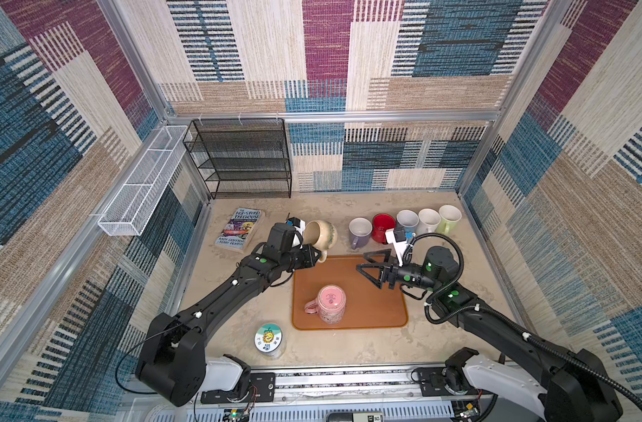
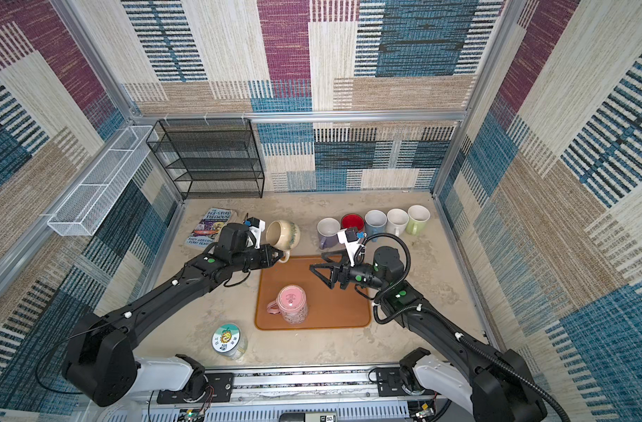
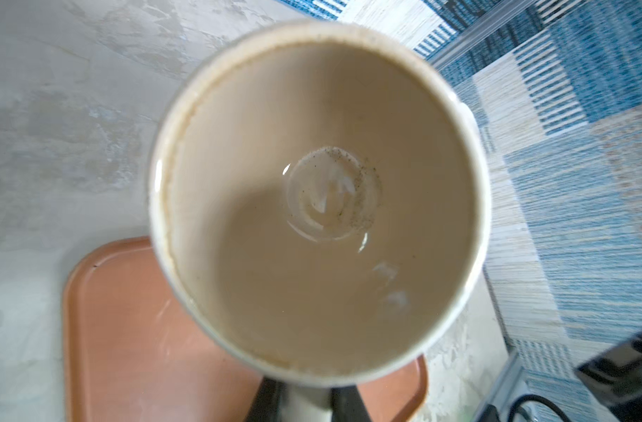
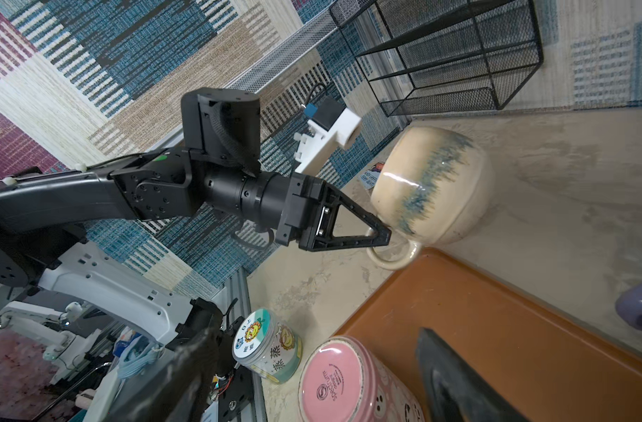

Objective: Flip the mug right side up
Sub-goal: 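Carry the cream mug beside the purple mug while the right gripper withdraws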

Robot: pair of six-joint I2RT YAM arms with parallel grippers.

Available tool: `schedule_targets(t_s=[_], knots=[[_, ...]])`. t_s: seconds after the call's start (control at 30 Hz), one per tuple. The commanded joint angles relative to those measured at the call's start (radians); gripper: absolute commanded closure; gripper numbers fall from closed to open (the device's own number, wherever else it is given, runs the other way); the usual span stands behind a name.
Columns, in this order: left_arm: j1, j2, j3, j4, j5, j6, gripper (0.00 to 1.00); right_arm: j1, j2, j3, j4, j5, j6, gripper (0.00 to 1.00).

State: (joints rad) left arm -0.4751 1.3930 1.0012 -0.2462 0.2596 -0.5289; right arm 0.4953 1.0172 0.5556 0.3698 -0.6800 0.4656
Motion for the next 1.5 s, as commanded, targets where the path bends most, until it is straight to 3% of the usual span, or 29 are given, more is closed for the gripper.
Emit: schedule_targets(t_s=[0.0,0.13,0.33,0.9,1.47], knots=[[0.000,0.038,0.070,-0.074,-0.094,0.109,1.00,0.001,-0.031,0.001,-0.061,0.056,-0.072,0.06],[0.000,0.106,0.157,-0.157,-0.180,0.173,1.00,0.001,-0.063,0.005,-0.124,0.131,-0.096,0.00],[0.000,0.220,0.279,-0.225,-0.254,0.218,1.00,0.000,-0.077,0.013,-0.197,0.193,-0.101,0.00],[-0.012,0.509,0.507,-0.222,-0.297,0.244,1.00,0.000,-0.155,-0.003,-0.271,0.229,-0.114,0.00],[-0.077,0.674,0.628,-0.206,-0.404,0.268,1.00,0.000,-0.238,-0.008,-0.342,0.260,-0.119,0.00]])
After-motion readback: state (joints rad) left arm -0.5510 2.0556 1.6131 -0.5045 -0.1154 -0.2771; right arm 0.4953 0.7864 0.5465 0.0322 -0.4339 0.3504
